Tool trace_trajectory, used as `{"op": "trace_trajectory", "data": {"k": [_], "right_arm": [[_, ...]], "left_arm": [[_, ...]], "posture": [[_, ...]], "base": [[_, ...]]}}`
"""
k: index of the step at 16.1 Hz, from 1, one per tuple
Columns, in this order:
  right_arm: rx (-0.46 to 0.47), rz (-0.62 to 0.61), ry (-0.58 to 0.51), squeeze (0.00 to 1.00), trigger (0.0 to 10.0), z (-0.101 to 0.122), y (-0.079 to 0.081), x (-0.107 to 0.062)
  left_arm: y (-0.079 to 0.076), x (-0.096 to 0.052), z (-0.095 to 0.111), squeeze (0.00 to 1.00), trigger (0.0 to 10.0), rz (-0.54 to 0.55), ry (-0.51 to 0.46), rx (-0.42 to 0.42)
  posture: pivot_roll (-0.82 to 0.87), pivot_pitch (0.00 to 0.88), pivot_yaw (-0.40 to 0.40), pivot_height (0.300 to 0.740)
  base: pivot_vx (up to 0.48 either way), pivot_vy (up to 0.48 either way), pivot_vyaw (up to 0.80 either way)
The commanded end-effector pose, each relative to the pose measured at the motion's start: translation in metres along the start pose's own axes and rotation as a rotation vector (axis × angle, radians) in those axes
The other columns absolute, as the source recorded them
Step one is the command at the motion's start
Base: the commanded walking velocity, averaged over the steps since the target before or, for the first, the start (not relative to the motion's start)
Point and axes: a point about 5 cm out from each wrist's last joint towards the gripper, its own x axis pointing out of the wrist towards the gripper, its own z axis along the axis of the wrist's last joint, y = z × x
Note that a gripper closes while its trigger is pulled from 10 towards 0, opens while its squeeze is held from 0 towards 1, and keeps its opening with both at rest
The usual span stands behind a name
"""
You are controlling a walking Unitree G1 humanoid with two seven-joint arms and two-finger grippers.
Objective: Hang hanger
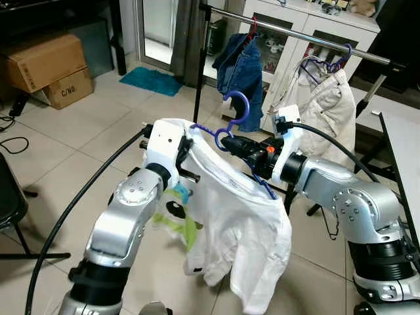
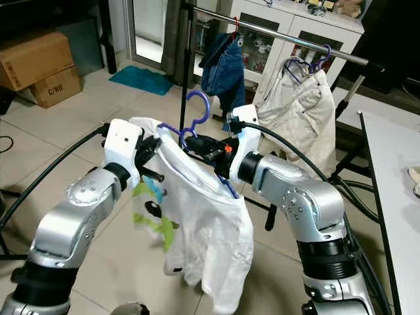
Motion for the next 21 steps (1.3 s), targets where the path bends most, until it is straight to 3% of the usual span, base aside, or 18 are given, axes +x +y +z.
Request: {"op": "trace_trajectory", "data": {"k": [1,3,9,13,14,15,17,18,21], "right_arm": [[-0.007,-0.049,-0.034,0.0,10.0,0.011,-0.007,-0.003],[0.016,-0.114,-0.027,0.0,10.0,0.009,-0.016,-0.002],[0.042,-0.161,-0.024,0.0,10.0,0.008,-0.021,0.0],[0.059,-0.15,-0.056,0.0,10.0,0.014,-0.019,0.001],[0.056,-0.142,-0.06,0.0,10.0,0.015,-0.018,0.001],[0.053,-0.131,-0.061,0.0,10.0,0.016,-0.017,0.001],[0.055,-0.121,-0.056,0.0,10.0,0.014,-0.015,0.002],[0.056,-0.12,-0.051,0.0,10.0,0.013,-0.015,0.002],[0.047,-0.144,-0.029,0.0,10.0,0.009,-0.018,0.001]], "left_arm": [[-0.015,-0.001,0.008,0.0,0.0,-0.093,-0.039,0.013],[-0.02,-0.006,0.009,0.0,0.0,-0.116,-0.024,0.036],[-0.017,-0.011,0.012,0.0,0.0,-0.1,-0.004,0.091],[-0.009,-0.014,-0.007,0.0,0.0,-0.087,0.12,0.157],[0.0,-0.013,-0.003,0.0,7.5,-0.026,0.102,0.172],[0.01,-0.011,0.006,0.0,10.0,0.043,0.054,0.196],[0.002,-0.012,0.02,0.0,10.0,-0.066,-0.037,0.133],[-0.007,-0.015,0.02,1.0,10.0,-0.146,-0.044,0.114],[-0.019,-0.02,0.021,1.0,10.0,-0.225,-0.047,0.08]], "posture": [[0.07,0.0,-0.133,0.74],[0.07,0.0,-0.131,0.74],[0.07,0.0,-0.133,0.74],[0.07,0.0,-0.13,0.74],[0.07,0.0,-0.13,0.74],[0.07,0.0,-0.13,0.74],[0.07,0.0,-0.132,0.74],[0.07,0.0,-0.132,0.74],[0.08,0.0,-0.126,0.74]], "base": [[0.0,0.0,0.0],[0.0,0.0,0.0],[0.0,0.0,0.0],[0.0,0.0,0.0],[0.0,0.0,0.0],[0.0,0.0,0.0],[0.0,0.0,0.0],[0.0,0.0,0.0],[0.0,0.0,0.0]]}}
